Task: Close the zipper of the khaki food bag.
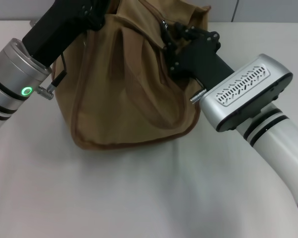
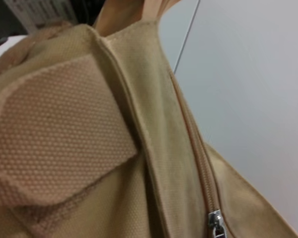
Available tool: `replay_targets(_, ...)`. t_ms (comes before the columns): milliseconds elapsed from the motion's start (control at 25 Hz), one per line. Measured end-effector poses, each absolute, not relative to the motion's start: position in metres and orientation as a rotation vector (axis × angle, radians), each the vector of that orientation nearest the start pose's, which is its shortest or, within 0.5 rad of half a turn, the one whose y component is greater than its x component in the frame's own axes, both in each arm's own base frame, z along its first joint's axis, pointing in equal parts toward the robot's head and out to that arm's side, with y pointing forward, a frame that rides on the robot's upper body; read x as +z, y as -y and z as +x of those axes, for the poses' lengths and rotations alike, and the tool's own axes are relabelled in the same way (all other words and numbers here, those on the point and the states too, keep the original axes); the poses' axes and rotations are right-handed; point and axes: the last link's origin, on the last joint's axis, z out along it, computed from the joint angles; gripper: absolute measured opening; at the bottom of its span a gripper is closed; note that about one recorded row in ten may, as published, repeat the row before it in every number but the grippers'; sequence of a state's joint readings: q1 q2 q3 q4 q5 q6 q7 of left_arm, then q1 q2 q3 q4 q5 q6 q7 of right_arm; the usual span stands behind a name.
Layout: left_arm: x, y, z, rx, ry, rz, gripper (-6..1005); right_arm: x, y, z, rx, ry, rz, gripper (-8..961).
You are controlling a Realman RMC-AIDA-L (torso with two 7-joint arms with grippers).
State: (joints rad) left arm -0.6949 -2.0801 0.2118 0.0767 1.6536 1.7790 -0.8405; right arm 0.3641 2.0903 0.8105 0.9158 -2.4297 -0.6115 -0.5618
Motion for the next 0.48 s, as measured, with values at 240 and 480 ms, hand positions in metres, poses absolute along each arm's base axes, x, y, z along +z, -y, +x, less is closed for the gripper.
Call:
replay_targets(240, 0.0039, -0.3414, -0.1945, -1.629, 0.316, -2.054, 28, -0.1057, -0.3334, 0.1614, 0.585, -0.076, -2.014, 187)
replay_targets(480, 0.0039, -0.341, -0.1943, -1.631, 0.315, -2.055, 28, -0.1059, -0.3341, 0.1601, 0.59, -0.078, -2.015, 164)
